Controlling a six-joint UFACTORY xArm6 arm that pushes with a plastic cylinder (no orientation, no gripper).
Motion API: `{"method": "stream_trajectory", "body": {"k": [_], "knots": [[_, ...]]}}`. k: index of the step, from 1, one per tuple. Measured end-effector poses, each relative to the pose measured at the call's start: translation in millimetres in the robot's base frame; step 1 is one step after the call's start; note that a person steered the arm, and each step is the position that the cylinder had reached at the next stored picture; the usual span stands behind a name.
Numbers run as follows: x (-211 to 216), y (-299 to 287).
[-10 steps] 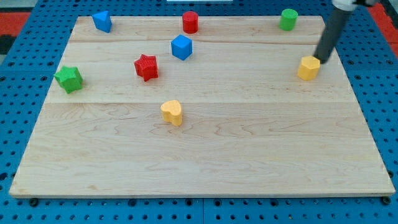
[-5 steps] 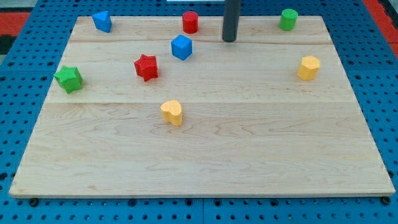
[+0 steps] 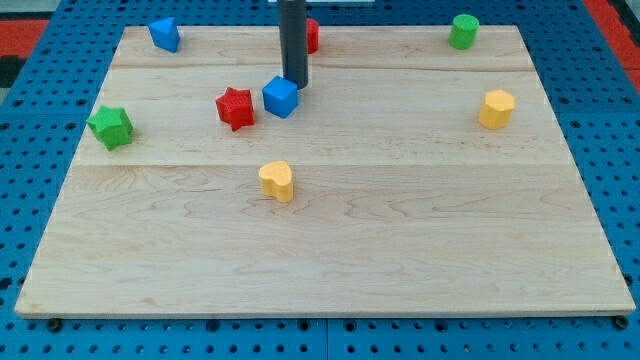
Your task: Push the blue cube towards bottom left
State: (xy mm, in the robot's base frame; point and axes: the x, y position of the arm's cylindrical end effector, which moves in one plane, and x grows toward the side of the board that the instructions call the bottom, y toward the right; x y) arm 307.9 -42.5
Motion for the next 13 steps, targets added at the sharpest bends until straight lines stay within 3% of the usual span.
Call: {"method": "stream_trajectory", "body": {"k": [1,2,4,5,9,13], "knots": [[-4.0,-44.7],[28.5,-30.7],[36.2,38.2],[60.1,39.2],[82.5,-19.2],[172.8,-74.2]]}}
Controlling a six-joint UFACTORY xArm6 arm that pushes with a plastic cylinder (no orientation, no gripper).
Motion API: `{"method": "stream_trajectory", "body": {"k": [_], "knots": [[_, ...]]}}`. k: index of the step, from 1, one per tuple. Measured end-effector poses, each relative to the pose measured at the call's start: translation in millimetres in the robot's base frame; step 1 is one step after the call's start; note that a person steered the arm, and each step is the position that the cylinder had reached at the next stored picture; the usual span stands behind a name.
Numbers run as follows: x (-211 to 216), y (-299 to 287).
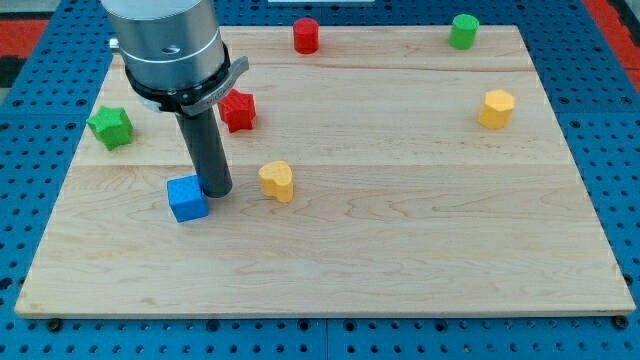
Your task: Push the blue cube towards bottom left
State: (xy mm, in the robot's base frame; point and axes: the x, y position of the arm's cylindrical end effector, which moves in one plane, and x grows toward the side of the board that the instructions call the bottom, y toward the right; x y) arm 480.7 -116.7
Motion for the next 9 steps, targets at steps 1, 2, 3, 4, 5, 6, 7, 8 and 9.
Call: {"method": "stream_trajectory", "body": {"k": [1,2,3,4,5,6,7,8,9], "knots": [[0.0,0.0],[0.0,-1.5],[-1.6,-11.3],[-5.4,-35.6],[-5.4,-51.7],[-5.4,-58.4],[10.5,-61.1],[41.8,-67.8],[23.0,-63.1]]}}
